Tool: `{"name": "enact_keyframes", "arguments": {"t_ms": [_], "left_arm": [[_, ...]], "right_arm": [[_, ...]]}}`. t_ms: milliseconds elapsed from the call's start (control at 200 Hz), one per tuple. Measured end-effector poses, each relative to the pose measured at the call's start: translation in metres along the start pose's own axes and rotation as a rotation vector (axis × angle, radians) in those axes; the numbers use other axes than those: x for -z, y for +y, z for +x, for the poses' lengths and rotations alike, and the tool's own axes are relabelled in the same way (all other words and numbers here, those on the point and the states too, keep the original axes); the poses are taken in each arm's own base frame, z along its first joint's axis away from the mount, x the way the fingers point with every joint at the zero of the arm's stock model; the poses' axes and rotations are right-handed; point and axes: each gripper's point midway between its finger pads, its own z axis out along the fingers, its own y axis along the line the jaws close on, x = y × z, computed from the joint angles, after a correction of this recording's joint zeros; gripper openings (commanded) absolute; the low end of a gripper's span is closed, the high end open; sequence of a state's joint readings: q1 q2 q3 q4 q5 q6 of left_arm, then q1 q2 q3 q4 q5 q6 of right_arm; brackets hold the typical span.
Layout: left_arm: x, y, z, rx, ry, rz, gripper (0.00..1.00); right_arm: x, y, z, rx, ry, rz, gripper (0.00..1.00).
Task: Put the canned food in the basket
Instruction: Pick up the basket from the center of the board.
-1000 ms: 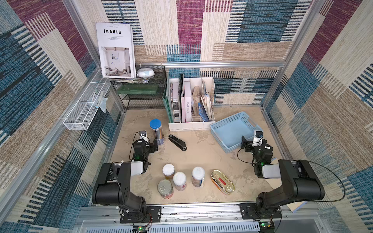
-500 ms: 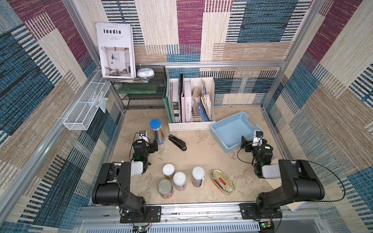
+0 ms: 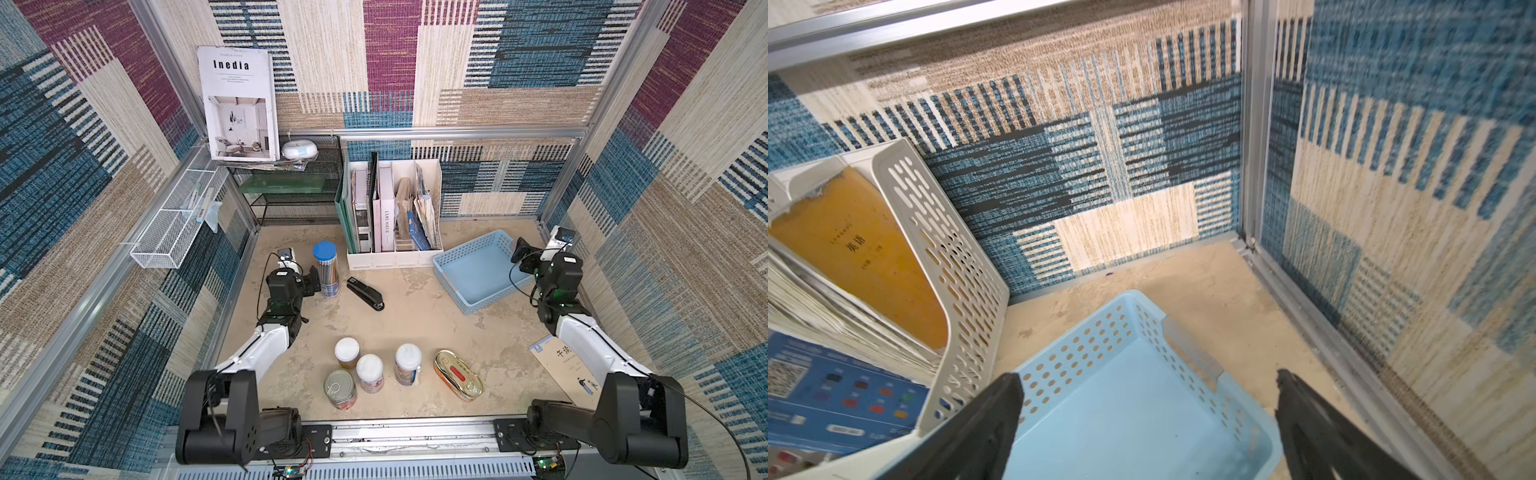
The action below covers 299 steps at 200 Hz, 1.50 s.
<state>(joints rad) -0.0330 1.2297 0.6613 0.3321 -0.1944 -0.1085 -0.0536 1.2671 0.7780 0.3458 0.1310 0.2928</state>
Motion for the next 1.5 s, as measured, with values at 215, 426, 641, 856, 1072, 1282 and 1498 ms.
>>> {"name": "enact_keyframes", "arguments": {"t_ms": [215,426,641,856,1072,1282,1498], "left_arm": [[0.082,-0.064,-0.078,-0.030,-0.072,0.124,0.97],[0.129,-0.070,-0.065,-0.058,0.032,0.171,0.99],[0.163,-0.099,-0.045,-0.076,0.112,0.341,0.99],[0.185,-0.128,-0.029,-0.113,0.182,0.482,0.99],[0.191,-0.144,-0.018,-0.140,0.233,0.551,0.99],[0.196,-0.161,-0.014,-0.162,0.263,0.618,0.99],[0.198,-0.179,0.002,-0.201,0.317,0.680,0.99]], "right_arm": [[-0.002,-0.014,0.097,-0.108,0.453,0.089,0.99],[0.011,-0.019,0.140,-0.156,0.615,0.115,0.99],[0.004,-0.019,0.175,-0.169,0.732,0.110,0.89],[0.000,-0.016,0.185,-0.168,0.766,0.089,0.57],[0.003,-0.021,0.186,-0.122,0.777,0.102,0.42],[0.013,-0.022,0.177,-0.046,0.773,0.092,0.14],[0.026,-0.002,0.168,0.044,0.780,-0.008,0.04]]}}
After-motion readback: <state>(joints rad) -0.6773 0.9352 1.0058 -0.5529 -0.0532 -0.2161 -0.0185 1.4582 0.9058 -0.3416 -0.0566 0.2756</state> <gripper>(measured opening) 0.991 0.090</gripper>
